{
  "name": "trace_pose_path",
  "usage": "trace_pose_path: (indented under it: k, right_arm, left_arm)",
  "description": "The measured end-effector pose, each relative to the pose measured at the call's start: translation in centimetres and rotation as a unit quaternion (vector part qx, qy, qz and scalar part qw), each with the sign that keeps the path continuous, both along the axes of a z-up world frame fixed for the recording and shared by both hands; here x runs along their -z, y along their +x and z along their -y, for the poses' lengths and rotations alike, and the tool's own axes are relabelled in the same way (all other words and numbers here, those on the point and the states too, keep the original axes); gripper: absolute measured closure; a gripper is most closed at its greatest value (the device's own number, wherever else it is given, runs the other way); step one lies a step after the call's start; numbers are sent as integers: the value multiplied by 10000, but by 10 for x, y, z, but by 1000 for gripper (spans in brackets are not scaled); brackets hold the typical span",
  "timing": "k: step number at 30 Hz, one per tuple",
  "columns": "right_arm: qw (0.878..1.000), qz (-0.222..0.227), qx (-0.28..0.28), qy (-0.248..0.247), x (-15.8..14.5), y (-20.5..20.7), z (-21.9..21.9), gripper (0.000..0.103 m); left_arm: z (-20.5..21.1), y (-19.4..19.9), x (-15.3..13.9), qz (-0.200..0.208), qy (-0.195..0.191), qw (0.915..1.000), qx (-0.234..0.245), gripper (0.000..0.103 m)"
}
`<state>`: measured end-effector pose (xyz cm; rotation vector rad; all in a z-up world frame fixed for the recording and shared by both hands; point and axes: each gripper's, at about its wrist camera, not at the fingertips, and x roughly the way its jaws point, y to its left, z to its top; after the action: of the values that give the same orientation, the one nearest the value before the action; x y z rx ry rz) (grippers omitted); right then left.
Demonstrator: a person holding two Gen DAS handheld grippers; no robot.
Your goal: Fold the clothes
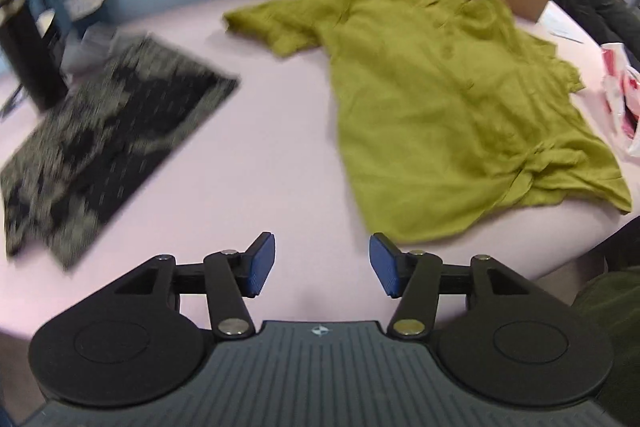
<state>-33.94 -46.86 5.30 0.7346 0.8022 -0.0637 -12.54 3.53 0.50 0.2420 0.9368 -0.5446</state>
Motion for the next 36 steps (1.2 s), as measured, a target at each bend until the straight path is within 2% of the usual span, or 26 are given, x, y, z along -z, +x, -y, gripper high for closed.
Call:
trace_pose_path:
  k: [3, 6, 8, 9, 10, 12, 14, 16, 17, 19, 23, 25, 28, 33, 36]
  right_arm:
    - [9983, 502, -290, 32, -22, 32, -9, 35]
    - [9929, 1094, -417, 204, -46, 68, -11, 30]
    - [9863, 1531, -366, 504, -62, 95, -6, 21]
    - [9824, 1721, -329, 648, -67, 109, -2, 14]
    - [9782, 1902, -297, 784, -73, 123, 2, 13]
    - [9737, 2055, -351, 918, -74, 157, 3, 13]
    - [9765, 1890, -441, 933, -68, 197, -6, 12]
    - [9796, 1630, -621, 1003, -55, 235, -21, 12]
    - [9811, 1472, -725, 1027, -49, 255, -29, 12]
    - [9822, 1140, -1077, 1032, -38, 298, -52, 12]
    - [9790, 856, -1710, 712, -26, 364, -101, 12]
    - [9728, 667, -2173, 440, -22, 392, -132, 13]
    - [9666, 462, -2517, -118, -11, 408, -169, 13]
    - [9613, 107, -2743, 225, 27, 386, -194, 13]
    - [9623, -331, -2697, -130, 49, 374, -205, 13]
  left_arm:
    - [43, 6, -13, 490, 76, 9981, 362, 53]
    - [80, 19, -25, 769, -80, 9952, 597, 50]
    - [102, 26, -31, 936, -228, 9930, 678, 39]
    - [113, 29, -29, 988, -262, 9922, 714, 37]
    - [124, 31, -27, 1041, -296, 9913, 751, 35]
    - [144, 36, -9, 982, -44, 9924, 736, 35]
    - [157, 36, 14, 836, 298, 9931, 768, 35]
    - [162, 36, 37, 519, 667, 9938, 718, 35]
    - [159, 35, 49, 202, 772, 9941, 731, 35]
    - [152, 30, 63, -185, 842, 9937, 715, 35]
    - [114, 16, 55, -47, 545, 9974, 470, 35]
    - [95, 22, 44, 125, 376, 9990, 190, 34]
    - [69, 44, 27, 394, 219, 9986, -263, 33]
    - [37, 116, -2, 657, 46, 9931, -974, 33]
    - [41, 171, -11, 729, 249, 9880, -1335, 33]
